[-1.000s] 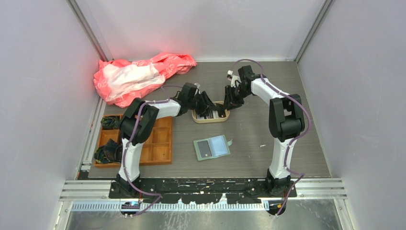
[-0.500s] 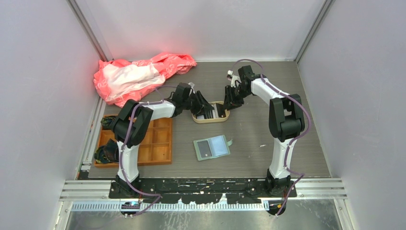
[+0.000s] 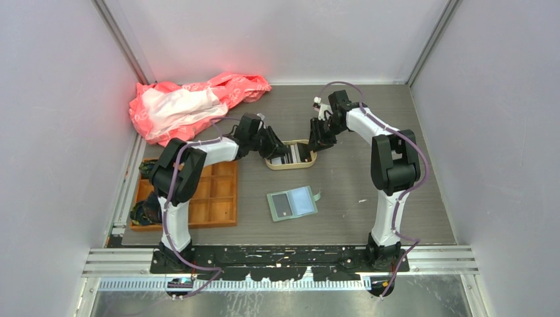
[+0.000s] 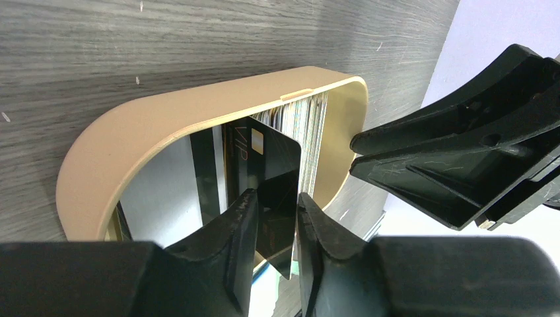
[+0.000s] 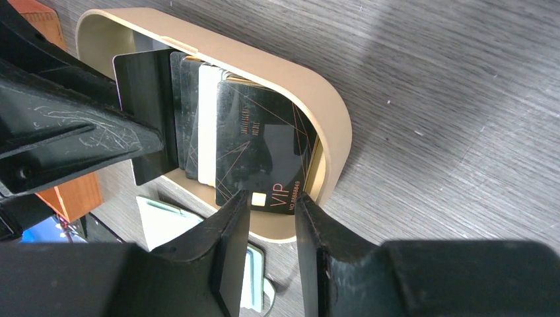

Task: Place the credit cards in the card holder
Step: Pick up the credit card from the storage box, then insert the credit card into the card holder.

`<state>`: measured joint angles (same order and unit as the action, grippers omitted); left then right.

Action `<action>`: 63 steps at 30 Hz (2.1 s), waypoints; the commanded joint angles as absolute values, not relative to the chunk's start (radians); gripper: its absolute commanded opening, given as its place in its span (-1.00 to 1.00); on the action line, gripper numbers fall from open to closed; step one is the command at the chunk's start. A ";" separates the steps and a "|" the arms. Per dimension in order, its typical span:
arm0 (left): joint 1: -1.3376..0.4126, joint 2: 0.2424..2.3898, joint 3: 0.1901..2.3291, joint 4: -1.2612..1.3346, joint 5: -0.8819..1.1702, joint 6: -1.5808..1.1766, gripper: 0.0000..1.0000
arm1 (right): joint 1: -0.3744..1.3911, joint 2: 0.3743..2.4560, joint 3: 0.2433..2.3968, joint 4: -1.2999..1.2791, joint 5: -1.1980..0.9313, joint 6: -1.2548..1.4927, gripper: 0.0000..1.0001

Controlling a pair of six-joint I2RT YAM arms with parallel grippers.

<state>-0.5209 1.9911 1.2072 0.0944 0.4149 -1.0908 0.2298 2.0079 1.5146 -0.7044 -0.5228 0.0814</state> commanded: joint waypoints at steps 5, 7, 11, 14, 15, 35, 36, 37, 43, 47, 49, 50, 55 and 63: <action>-0.509 1.932 1.200 0.085 0.409 -1.061 -0.80 | 0.234 1.977 1.543 -0.698 -0.540 0.068 -0.26; -0.509 1.936 1.203 0.079 0.409 -1.058 -0.88 | 0.234 1.976 1.543 -0.698 -0.540 0.068 -0.26; -0.509 1.927 1.210 0.043 0.396 -1.038 -1.00 | 0.235 1.971 1.542 -0.700 -0.538 0.066 -0.26; -0.509 1.894 1.221 -0.008 0.366 -0.998 -1.00 | 0.235 1.963 1.544 -0.706 -0.543 0.053 -0.21; -0.509 1.881 1.226 -0.037 0.357 -0.983 -1.00 | 0.234 1.958 1.548 -0.711 -0.544 0.044 -0.15; -0.542 1.447 0.893 0.423 0.509 -0.844 -1.00 | 0.184 1.585 1.450 -0.809 -1.005 -0.275 0.80; -0.557 1.420 0.863 0.474 0.527 -0.845 -1.00 | 0.184 1.559 1.413 -0.774 -1.078 -0.258 0.90; -0.568 1.401 0.832 0.541 0.544 -0.849 -1.00 | 0.191 1.532 1.379 -0.736 -1.145 -0.236 0.95; -0.636 1.331 0.675 0.877 0.580 -0.911 -1.00 | 0.272 1.466 1.284 -0.632 -1.152 -0.117 0.95; -0.653 1.315 0.636 0.944 0.578 -0.924 -1.00 | 0.275 1.463 1.261 -0.543 -1.153 -0.008 0.79; -0.656 1.313 0.636 0.948 0.581 -0.926 -1.00 | 0.280 1.465 1.257 -0.513 -1.159 0.047 0.62; -0.655 1.311 0.634 0.948 0.580 -0.929 -1.00 | 0.281 1.465 1.258 -0.506 -1.166 0.059 0.52; -0.655 1.312 0.627 0.953 0.579 -0.933 -1.00 | 0.281 1.450 1.256 -0.499 -1.215 0.071 0.07; -0.656 1.344 0.629 0.976 0.588 -0.973 -0.96 | 0.284 1.437 1.269 -0.582 -1.262 -0.035 -0.96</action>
<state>-0.6529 1.3468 0.6231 0.8642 0.5724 -0.9485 0.2821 1.4788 1.2507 -0.5549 -1.2251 0.0326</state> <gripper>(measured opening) 0.009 0.108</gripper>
